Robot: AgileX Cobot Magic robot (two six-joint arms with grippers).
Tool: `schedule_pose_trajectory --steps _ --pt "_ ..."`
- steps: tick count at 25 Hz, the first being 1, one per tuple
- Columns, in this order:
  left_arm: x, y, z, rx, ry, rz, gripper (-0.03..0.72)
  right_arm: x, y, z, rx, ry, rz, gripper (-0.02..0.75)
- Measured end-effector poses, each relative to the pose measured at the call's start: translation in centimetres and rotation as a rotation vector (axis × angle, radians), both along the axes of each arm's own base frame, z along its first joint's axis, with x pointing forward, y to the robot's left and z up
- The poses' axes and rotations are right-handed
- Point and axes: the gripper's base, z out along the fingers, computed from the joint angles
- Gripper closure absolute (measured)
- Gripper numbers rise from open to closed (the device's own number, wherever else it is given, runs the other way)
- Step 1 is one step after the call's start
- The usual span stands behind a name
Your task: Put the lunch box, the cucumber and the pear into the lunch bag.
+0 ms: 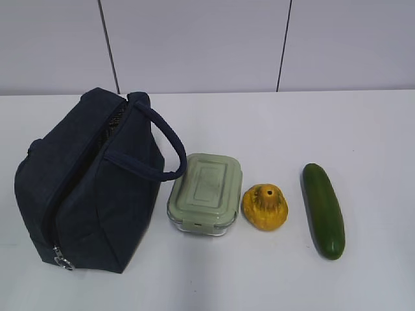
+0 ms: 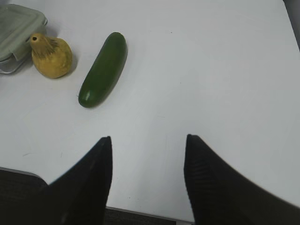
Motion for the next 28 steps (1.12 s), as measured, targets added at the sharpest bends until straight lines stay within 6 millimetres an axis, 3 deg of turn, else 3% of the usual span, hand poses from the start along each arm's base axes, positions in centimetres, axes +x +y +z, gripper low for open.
schedule_pose_trajectory --steps 28 --pt "0.33 -0.18 0.05 -0.017 0.021 -0.012 0.442 0.12 0.06 0.44 0.023 -0.026 -0.006 0.343"
